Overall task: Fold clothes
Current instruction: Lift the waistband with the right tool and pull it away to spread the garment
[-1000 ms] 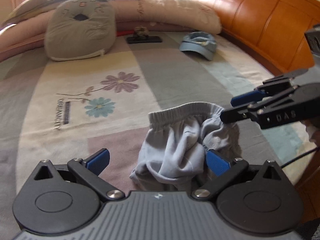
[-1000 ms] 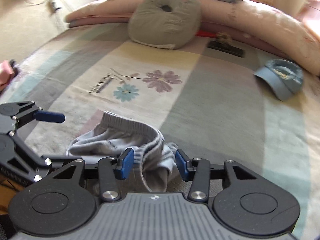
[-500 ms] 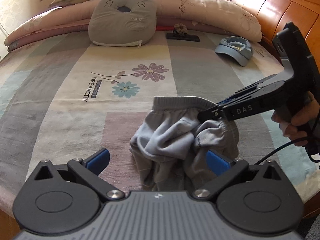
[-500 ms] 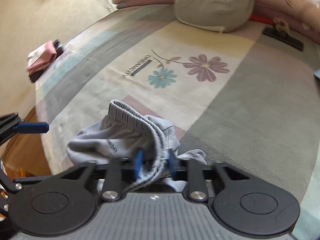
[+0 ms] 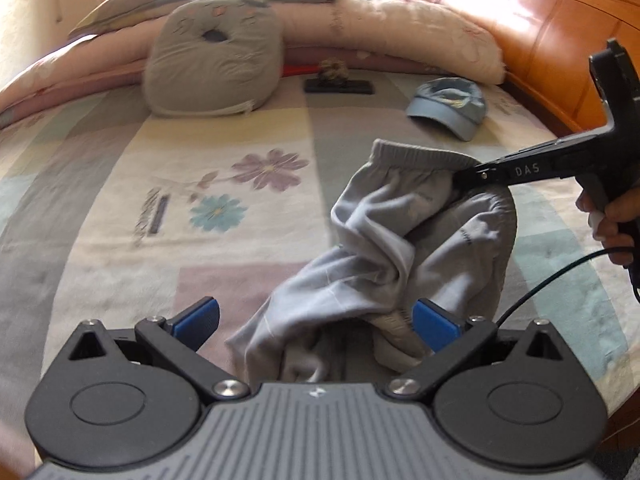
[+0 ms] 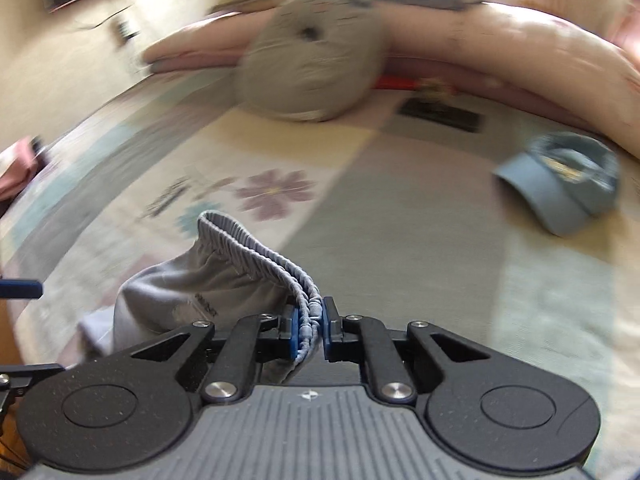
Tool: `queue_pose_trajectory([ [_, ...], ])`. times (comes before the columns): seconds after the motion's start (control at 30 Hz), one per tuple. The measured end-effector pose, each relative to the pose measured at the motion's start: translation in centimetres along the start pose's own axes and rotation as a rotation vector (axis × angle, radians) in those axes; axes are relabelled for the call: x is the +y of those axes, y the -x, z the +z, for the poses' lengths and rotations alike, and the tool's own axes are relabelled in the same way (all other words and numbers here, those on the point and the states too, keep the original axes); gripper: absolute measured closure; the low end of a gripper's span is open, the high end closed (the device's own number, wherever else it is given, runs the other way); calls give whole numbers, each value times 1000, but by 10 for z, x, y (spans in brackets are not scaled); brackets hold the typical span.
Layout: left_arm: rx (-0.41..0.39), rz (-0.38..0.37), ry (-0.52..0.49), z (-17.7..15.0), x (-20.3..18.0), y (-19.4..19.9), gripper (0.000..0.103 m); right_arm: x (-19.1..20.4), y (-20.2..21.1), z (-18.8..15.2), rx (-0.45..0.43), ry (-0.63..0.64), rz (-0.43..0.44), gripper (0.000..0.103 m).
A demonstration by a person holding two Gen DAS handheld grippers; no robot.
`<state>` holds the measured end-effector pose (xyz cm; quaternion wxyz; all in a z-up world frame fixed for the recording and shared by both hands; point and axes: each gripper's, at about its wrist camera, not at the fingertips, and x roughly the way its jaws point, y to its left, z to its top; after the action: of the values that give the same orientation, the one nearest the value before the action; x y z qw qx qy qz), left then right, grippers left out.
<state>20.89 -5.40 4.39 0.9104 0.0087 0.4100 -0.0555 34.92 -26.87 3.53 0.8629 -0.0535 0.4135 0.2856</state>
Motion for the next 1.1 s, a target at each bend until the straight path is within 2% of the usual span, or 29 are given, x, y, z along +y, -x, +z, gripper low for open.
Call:
queue_pose_trajectory([
  [0.13, -13, -76, -73, 7, -7, -10, 1, -34, 6, -8, 1, -93, -118, 89],
  [0.33, 15, -150, -105, 14, -1, -30, 1, -81, 16, -33, 24, -298, -290, 89],
  [0.47, 5, -170, -136, 16, 1, -31, 1, -103, 24, -55, 65, -385, -399, 89],
  [0.57, 7, -180, -138, 17, 4, -31, 1, -109, 23, -69, 123, -396, -431, 86],
  [0.6, 7, -181, -141, 17, 5, -30, 1, -107, 25, -73, 131, -386, -440, 81],
  [0.67, 5, -186, -147, 16, 7, -29, 1, -101, 30, -78, 142, -363, -461, 78],
  [0.7, 6, -185, -150, 15, 7, -29, 1, -94, 35, -77, 133, -337, -481, 73],
  [0.73, 8, -180, -155, 14, 7, -29, 1, -88, 40, -76, 124, -310, -501, 62],
  [0.77, 9, -175, -161, 13, 7, -30, 1, -81, 45, -75, 112, -286, -514, 57],
  [0.83, 18, -159, -177, 11, 5, -32, 1, -69, 55, -69, 69, -254, -489, 51],
  [0.9, 36, -140, -202, 8, 4, -35, 1, -55, 60, -65, 40, -235, -406, 51],
  [1.03, 68, -102, -233, 2, 4, -43, 1, -17, 45, -63, 54, -133, -217, 51],
  [1.1, 72, -88, -228, 0, 6, -45, 1, -1, 37, -66, 72, -84, -172, 51],
])
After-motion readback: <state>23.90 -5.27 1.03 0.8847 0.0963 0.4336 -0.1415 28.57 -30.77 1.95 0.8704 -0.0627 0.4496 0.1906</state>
